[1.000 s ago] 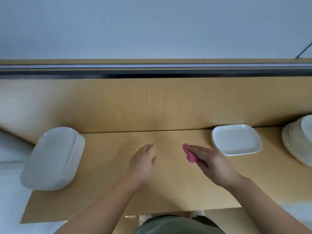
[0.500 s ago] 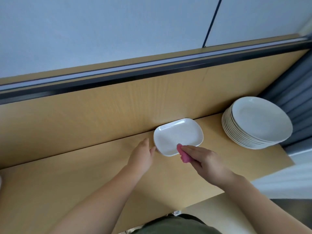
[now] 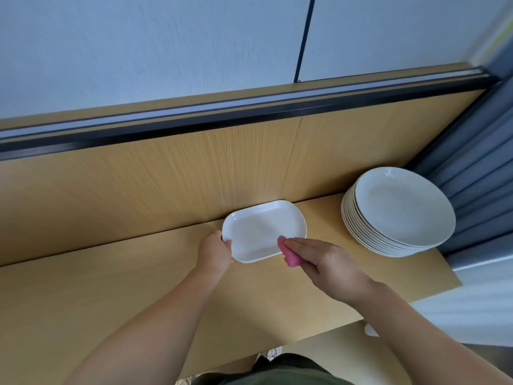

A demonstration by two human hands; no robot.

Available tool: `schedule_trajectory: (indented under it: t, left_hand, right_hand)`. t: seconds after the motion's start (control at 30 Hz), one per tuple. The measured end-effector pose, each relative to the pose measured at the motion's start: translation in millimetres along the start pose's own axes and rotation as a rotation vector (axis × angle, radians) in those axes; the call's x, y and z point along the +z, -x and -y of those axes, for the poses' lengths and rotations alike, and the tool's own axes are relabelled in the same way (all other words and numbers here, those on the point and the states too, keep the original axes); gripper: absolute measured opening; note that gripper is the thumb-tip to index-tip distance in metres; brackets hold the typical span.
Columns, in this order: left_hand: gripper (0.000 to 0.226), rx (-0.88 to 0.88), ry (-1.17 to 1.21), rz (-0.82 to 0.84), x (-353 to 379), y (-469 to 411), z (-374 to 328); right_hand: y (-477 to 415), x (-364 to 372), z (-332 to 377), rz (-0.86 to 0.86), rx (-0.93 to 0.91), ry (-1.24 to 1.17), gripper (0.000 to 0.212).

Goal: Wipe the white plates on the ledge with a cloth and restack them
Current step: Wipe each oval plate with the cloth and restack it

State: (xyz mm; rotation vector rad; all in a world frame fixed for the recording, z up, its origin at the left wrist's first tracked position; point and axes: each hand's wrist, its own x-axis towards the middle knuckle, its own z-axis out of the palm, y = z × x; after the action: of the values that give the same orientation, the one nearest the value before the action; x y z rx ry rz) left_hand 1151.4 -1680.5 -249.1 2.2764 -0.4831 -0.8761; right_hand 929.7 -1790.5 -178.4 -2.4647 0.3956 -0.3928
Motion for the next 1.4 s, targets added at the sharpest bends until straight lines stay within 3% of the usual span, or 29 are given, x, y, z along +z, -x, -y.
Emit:
schedule_trajectory:
  t: [0.27, 0.4, 0.73, 0.97, 1.23, 1.4]
  left_hand:
    - [0.017, -0.001, -0.022, -0.095, 5.7, 0.5, -7.6]
    - [0.013, 0.026, -0.147, -0.157, 1.2, 0.3, -3.7]
    - [0.007, 0.017, 0.126, -0.04, -21.1, -4.6, -3.0]
    - [0.013, -0.037, 0.186, -0.079, -89.8, 15.7, 53.5]
    - [0.015, -0.117, 0.169, -0.136, -162.5, 33.9, 132.1]
    - [0.014, -0.132, 0.107, -0.122, -188.0, 45.1, 173.9]
  right_hand:
    - [3.0, -5.5, -13.9, -0.003, -0.007, 0.04, 0.036]
    - [-1.5, -7.1, -16.9, -0.018, -0.022, 0.056, 0.038]
    - [-20.5, -3.9, 0.5, -0.022, -0.029, 0.048, 0.04]
    - [-42.9, 31.9, 31.5, -0.021, -0.053, 0.032, 0.045]
    - [-69.0, 93.7, 87.5, 0.016, -0.13, 0.015, 0.037]
    - [-74.9, 124.7, 114.8, 0.034, -0.112, 0.017, 0.045]
